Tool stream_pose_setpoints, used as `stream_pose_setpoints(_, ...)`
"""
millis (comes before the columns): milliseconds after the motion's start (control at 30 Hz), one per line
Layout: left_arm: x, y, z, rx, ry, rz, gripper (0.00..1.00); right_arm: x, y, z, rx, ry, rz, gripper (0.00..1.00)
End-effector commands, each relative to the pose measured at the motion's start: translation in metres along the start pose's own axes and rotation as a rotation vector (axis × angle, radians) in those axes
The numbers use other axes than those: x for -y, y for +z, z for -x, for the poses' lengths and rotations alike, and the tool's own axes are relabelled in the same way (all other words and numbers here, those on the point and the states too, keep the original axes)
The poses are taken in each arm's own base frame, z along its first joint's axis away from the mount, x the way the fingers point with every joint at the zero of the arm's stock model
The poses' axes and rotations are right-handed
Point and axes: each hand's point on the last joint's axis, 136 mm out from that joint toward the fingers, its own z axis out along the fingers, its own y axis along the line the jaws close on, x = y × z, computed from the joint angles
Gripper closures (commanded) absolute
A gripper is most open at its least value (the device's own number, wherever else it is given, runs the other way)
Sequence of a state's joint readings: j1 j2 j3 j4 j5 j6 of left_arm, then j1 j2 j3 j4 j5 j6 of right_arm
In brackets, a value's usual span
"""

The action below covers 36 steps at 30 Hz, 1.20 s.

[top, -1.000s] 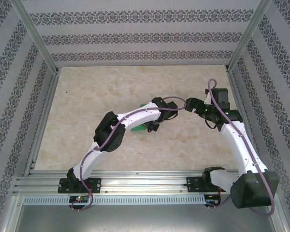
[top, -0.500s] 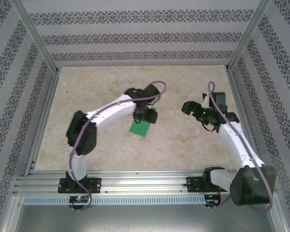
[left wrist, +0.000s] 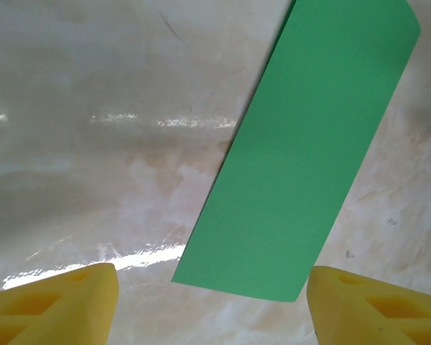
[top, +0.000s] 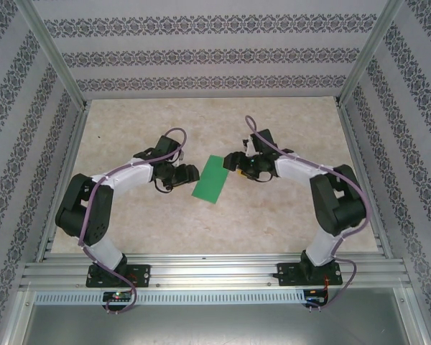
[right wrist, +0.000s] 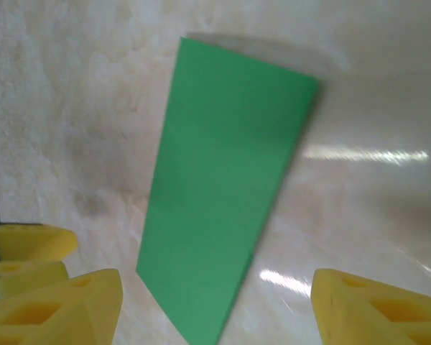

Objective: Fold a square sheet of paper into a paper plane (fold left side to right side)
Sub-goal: Third fold the triangle at the center of the table.

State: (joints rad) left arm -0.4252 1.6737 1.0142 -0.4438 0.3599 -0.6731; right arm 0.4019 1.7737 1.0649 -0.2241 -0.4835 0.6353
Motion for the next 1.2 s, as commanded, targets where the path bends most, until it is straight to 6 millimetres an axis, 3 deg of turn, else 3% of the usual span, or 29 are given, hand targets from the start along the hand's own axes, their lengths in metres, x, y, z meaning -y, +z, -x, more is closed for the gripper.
stream_pose_setpoints(0, 0.026, -0.011, 0.021, 0.079, 0.0, -0.132, 0.29, -0.017, 0.015, 0.022, 0.036, -0.06, 0.013, 0.3)
stream_pose_setpoints(233, 0.023, -0.006, 0.021, 0.071, -0.003, -0.118, 0.29, 0.007, 0.042, 0.025, -0.006, -0.061, -0.083, 0.3)
stream_pose_setpoints(433, 0.022, -0.002, 0.021, 0.059, -0.004, -0.115, 0.29, 0.008, 0.058, 0.021, -0.058, -0.083, -0.056, 0.33)
stream_pose_setpoints(767, 0.015, 0.006, 0.021, 0.048, -0.007, -0.09, 0.3, 0.022, 0.072, 0.021, -0.107, -0.12, -0.116, 0.36)
stream_pose_setpoints(1167, 0.028, 0.031, 0.033, -0.008, 0.007, -0.142, 0.41, 0.034, 0.077, 0.016, -0.14, -0.121, -0.161, 0.44)
